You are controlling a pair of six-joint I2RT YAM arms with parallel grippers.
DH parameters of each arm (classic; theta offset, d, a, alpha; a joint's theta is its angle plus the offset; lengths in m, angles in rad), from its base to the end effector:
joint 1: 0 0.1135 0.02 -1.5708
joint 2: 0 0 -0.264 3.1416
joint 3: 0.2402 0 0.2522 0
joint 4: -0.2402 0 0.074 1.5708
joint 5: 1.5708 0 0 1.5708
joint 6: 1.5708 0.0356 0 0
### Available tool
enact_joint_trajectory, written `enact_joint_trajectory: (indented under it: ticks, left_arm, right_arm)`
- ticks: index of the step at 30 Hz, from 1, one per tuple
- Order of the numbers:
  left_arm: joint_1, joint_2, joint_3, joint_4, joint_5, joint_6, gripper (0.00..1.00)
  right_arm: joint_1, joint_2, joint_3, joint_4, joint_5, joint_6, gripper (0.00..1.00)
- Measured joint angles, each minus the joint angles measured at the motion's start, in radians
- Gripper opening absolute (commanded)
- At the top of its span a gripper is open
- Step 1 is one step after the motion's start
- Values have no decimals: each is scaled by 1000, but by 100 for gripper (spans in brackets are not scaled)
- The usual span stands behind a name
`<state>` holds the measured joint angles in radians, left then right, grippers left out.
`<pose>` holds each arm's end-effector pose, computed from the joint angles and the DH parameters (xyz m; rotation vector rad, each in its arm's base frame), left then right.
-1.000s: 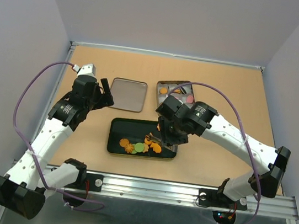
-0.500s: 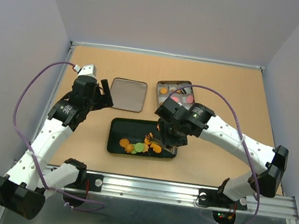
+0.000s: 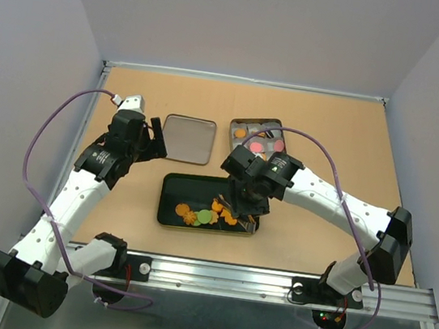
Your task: Pack the cookies
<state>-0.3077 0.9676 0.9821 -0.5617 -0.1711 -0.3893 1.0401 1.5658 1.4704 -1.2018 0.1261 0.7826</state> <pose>0.1995 -0.0571 0.3377 -0.1881 2.1096 -0.2353 0.1546 0.2546 0.3086 -0.3435 2.8477 0.2011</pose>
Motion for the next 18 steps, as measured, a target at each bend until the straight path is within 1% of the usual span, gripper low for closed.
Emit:
enact_joint_trajectory:
  ticks: [4,8,9,13,18]
  left_arm:
    - [0,2,0,0,-6,7,88]
    - [0,12,0,0,-10,8,88]
    - [0,14,0,0,-10,8,88]
    - [0,17,0,1,-10,8,88]
    - [0,17,0,2,-9,6,88]
  right_arm:
    - [0,0,0,1,-1,0,54]
    - [0,0,0,2,-6,0,46]
    - [0,0,0,3,-9,0,41]
    - [0,0,0,7,-16,1,34]
    - [0,0,0,6,-22,1,32]
